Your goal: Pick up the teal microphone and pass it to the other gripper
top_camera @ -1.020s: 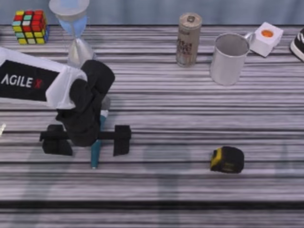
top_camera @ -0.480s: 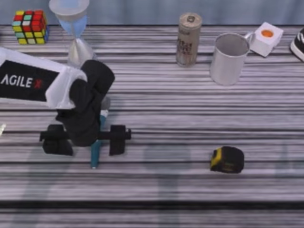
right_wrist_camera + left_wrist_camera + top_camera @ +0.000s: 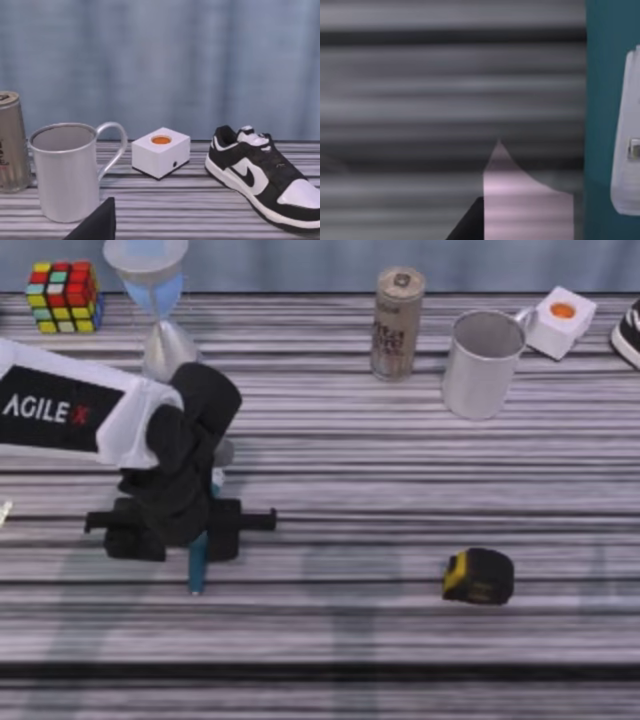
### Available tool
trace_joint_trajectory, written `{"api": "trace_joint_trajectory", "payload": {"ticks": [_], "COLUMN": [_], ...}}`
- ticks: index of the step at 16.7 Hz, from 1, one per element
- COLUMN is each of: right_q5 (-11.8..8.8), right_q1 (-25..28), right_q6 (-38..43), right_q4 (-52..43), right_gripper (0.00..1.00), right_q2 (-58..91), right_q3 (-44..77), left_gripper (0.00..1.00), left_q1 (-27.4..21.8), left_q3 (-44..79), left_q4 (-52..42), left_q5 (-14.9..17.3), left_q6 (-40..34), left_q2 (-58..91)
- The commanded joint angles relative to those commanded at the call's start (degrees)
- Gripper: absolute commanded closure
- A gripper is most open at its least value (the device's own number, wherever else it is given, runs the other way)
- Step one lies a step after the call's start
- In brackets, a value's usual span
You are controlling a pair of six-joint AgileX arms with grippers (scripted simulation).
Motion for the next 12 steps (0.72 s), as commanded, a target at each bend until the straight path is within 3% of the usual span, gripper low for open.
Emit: {"api": "trace_joint_trajectory", "payload": {"ticks": [7, 12], "right_q5": [0.00, 0.00], "right_q1": [0.00, 0.00], "right_q6": [0.00, 0.00], "right_q4": [0.00, 0.00], "right_gripper": [0.00, 0.00], "right_q2": [0.00, 0.00], "right_q3": [0.00, 0.00], "left_gripper": [1.00, 1.00], "left_q1": [-0.17, -0.02], "left_q3": [1.05, -1.55], "left_q4": [-1.71, 9.91], "left_q5": [-0.90, 3.03], "left_q6": [1.08, 4.40], "left_q2": [-4.09, -6.30]}}
